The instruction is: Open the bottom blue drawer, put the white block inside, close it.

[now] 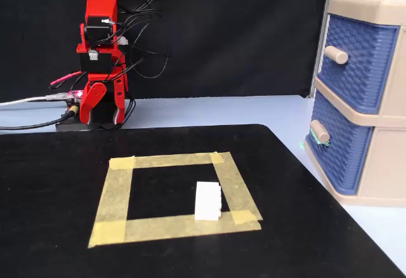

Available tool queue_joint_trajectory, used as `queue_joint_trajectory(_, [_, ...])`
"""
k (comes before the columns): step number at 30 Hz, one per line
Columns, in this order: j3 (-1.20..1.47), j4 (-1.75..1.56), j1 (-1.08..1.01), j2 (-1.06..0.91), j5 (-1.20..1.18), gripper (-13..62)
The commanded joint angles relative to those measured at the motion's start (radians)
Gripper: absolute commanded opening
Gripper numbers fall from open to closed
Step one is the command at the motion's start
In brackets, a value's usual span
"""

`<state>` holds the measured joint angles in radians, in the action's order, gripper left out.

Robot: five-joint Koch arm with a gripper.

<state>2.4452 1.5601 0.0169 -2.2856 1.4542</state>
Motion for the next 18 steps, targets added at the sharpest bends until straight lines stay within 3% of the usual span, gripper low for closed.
queue_joint_trajectory(1, [0.014,0.107,0.008,-0.064,0.008,34.5])
queue_joint_trajectory(10, [-0.011,0.135,0.011,-0.064,0.014,34.5])
queue_joint_trajectory(14, [-0.379,0.160,0.023,-0.064,0.051,33.7])
queue_joint_trajectory(16, [-0.591,0.140,0.106,-0.023,0.167,32.9])
queue_joint_trajectory(18, [-0.647,0.048,0.368,0.077,0.419,32.6])
